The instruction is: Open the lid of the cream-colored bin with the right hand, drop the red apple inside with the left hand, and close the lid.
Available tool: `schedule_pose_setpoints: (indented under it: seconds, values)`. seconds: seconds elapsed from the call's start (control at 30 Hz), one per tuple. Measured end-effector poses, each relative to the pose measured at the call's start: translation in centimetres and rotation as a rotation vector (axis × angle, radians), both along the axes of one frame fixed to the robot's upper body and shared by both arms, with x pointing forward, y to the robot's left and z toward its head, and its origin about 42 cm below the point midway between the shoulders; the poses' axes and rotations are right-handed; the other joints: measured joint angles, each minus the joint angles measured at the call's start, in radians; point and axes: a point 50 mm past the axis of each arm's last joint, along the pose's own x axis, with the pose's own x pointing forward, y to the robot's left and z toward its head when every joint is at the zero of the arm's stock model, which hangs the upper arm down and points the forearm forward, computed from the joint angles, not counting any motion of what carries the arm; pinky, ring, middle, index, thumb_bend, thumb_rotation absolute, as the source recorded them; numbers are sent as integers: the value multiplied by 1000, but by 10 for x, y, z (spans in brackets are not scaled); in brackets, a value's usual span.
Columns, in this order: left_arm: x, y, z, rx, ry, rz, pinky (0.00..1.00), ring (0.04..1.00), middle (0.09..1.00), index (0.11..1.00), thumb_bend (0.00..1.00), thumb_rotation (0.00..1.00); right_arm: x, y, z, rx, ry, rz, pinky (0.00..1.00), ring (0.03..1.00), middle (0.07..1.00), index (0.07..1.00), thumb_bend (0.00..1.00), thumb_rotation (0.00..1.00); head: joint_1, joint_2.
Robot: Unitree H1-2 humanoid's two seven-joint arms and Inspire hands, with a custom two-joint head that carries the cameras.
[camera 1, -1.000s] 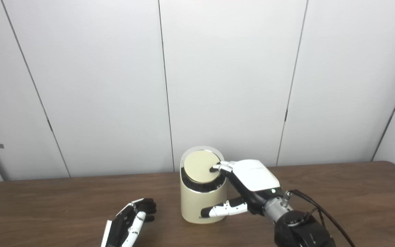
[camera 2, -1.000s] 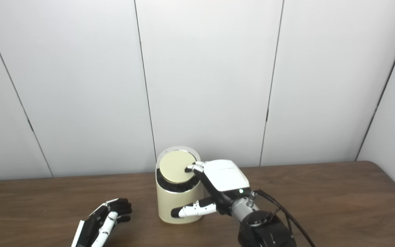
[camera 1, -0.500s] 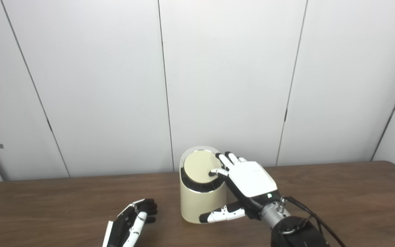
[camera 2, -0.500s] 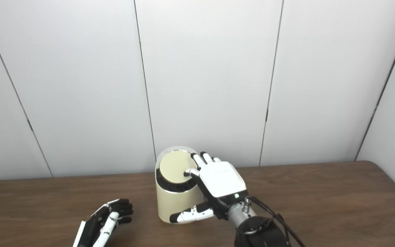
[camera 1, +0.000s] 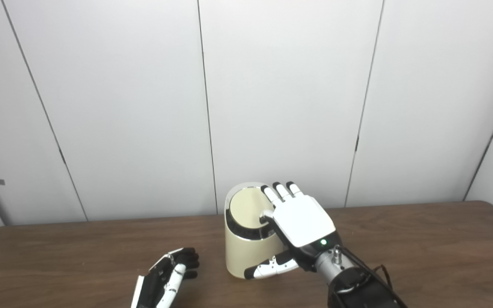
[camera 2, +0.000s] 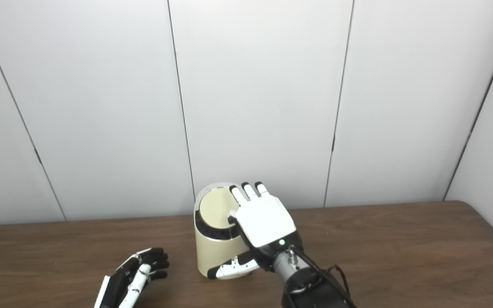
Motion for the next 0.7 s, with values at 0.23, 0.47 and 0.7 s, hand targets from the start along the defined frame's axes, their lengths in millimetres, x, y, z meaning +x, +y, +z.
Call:
schedule_pose_setpoints:
  seconds: [0.23, 0.47, 0.7]
  values:
    - [0, -2, 0, -1, 2, -4, 638, 678, 673, 655, 392, 539, 0, 1, 0, -9, 10, -6, 1000, 1000, 1000, 706, 914, 911, 9, 3]
    - [0, -3, -1, -1, 10, -7, 655, 689, 671, 655, 378, 542, 1, 1, -2, -8, 12, -7, 1000, 1000, 1000, 704, 922, 896, 12, 6]
    - [-3, -2, -2, -3, 21, -7, 658, 692, 672, 657, 380, 533, 2, 0, -10, 16, 5, -4, 1000, 1000, 1000, 736, 919, 890, 17, 12]
